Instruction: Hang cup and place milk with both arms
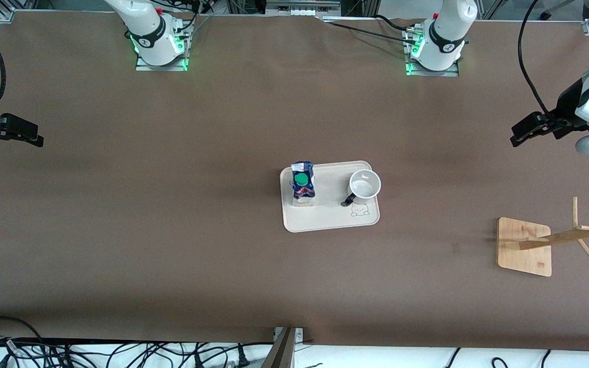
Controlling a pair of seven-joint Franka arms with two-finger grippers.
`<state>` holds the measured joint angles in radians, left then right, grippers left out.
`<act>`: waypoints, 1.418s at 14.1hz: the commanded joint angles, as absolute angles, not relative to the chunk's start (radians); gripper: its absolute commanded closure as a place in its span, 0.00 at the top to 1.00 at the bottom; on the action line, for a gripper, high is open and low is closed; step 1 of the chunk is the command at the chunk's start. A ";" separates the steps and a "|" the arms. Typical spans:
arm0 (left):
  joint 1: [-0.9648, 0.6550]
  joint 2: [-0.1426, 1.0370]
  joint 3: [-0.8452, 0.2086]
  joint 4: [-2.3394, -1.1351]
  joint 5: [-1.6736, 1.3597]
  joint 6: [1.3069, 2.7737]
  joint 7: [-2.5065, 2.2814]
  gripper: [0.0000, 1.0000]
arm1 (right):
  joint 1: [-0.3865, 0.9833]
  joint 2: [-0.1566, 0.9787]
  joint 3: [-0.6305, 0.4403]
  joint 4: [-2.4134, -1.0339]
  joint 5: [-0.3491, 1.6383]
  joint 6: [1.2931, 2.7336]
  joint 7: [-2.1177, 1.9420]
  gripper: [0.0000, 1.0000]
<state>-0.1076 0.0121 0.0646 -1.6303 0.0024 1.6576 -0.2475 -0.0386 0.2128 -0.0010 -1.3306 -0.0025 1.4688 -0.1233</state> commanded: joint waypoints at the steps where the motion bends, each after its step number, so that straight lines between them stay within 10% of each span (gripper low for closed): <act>1: -0.104 -0.002 0.060 -1.649 0.009 1.674 -0.232 1.00 | -0.046 0.201 0.003 -1.339 0.014 1.465 -0.126 1.00; 20: -0.104 0.000 0.061 -1.651 0.011 1.674 -0.229 1.00 | -0.040 0.210 0.008 -1.341 0.251 1.430 -0.055 1.00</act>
<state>-0.1076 0.0121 0.0644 -1.6304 0.0024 1.6576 -0.2475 -0.0367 0.2176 0.0023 -1.3318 0.1724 1.4246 -0.0758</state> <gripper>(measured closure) 0.000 0.000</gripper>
